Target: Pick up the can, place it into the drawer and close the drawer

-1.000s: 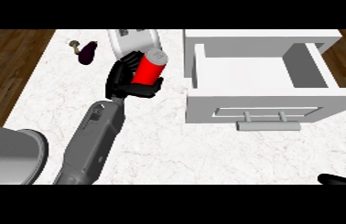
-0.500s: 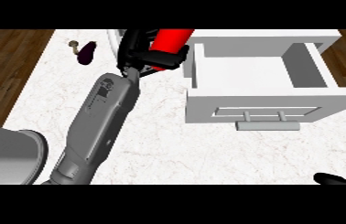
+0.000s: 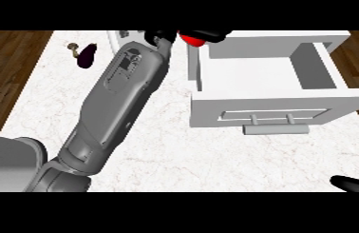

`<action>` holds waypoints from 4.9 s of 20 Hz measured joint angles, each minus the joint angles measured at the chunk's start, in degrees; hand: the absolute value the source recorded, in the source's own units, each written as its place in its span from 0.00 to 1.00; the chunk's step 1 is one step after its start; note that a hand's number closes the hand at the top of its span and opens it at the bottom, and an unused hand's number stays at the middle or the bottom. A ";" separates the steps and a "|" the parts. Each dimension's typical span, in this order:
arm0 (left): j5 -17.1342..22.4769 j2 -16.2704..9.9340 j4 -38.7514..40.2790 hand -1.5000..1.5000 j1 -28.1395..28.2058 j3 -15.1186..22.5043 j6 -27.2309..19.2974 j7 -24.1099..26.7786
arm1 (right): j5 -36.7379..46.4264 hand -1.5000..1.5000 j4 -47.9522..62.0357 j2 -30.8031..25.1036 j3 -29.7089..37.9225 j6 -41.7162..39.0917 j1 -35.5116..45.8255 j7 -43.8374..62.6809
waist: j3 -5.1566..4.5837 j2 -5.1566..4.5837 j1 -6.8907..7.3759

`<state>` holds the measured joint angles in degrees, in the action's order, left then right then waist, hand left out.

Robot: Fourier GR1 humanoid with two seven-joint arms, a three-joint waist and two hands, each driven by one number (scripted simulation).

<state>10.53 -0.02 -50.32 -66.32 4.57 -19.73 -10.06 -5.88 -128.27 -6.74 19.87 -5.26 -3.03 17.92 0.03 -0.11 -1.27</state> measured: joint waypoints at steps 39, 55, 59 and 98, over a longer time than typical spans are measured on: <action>17.75 0.01 32.36 0.00 -26.04 12.18 -17.08 6.85 | 6.58 0.00 1.60 -5.78 -5.08 -1.84 8.25 -0.29 | 0.17 -1.51 -4.84; 23.04 0.02 33.45 0.00 -26.99 11.04 -16.59 10.90 | 35.25 0.00 17.27 -11.85 -18.74 0.35 18.23 -9.90 | 0.08 -1.45 -1.49; 22.60 0.01 34.36 0.00 -27.95 11.45 -16.61 10.63 | 42.89 0.00 24.61 -11.25 -23.16 3.18 20.60 -12.27 | 0.07 -1.24 -0.54; 17.76 -12.62 14.31 0.00 -13.00 12.53 -10.86 0.16 | 68.26 0.00 104.60 -3.97 -16.79 42.07 65.32 -21.27 | 0.11 -0.90 6.95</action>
<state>28.29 -12.64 -36.01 -79.32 17.11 -30.59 -9.90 62.38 -23.67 -10.71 3.08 36.80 62.30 -3.35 0.13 -1.01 5.68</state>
